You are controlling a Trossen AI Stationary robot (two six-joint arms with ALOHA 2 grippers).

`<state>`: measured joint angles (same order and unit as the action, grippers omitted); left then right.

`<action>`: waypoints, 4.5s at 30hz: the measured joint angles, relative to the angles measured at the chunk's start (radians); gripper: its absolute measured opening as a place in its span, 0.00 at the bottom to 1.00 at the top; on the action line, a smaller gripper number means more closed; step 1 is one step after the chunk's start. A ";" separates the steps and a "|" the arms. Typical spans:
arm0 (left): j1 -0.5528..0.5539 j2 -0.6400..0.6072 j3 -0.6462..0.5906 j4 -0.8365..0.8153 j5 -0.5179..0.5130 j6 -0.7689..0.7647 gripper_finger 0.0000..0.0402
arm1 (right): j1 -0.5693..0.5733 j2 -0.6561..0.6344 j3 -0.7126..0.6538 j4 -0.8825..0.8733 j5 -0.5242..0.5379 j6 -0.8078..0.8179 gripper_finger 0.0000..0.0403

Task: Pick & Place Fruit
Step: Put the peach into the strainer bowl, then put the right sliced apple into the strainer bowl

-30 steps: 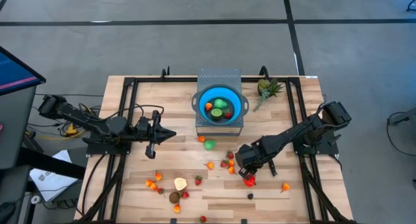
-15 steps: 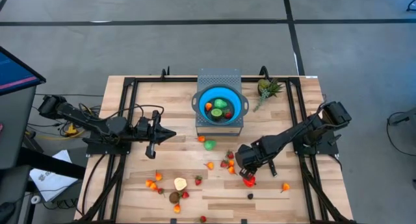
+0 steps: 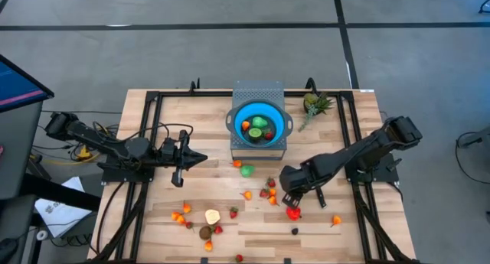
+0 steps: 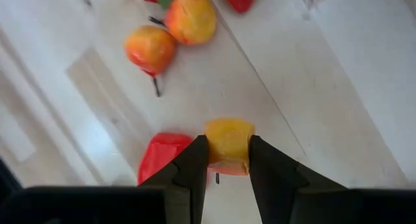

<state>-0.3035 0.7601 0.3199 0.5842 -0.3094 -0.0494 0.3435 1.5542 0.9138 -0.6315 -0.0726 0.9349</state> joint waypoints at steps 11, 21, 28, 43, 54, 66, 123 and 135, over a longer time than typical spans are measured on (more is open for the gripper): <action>0.000 0.000 0.000 0.000 0.000 0.000 0.00 | -0.005 -0.102 0.000 0.012 0.025 -0.055 0.23; 0.000 0.000 0.000 0.001 0.000 0.000 0.00 | -0.036 -0.177 0.000 0.034 0.054 -0.170 0.23; 0.000 0.000 0.000 0.001 0.000 0.000 0.00 | -0.086 -0.238 0.000 0.126 0.053 -0.271 0.23; 0.000 0.000 0.000 0.001 0.000 0.000 0.00 | -0.208 -0.361 0.000 0.452 0.048 -0.502 0.23; 0.000 0.000 0.000 0.001 0.000 0.000 0.00 | -0.357 -0.383 0.001 0.558 0.242 -0.595 0.23; 0.000 0.000 0.000 0.001 0.000 0.000 0.00 | -0.442 -0.372 0.001 0.545 0.336 -0.605 0.26; 0.000 0.000 0.000 0.000 0.000 0.000 0.00 | 0.235 -0.500 0.001 0.003 0.228 0.079 0.03; 0.000 0.000 0.000 0.000 0.000 0.000 0.00 | 0.290 -0.470 0.000 -0.004 0.224 0.106 0.01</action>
<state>-0.3035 0.7598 0.3197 0.5846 -0.3096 -0.0495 0.6331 1.0840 0.9143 -0.6354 0.1511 1.0404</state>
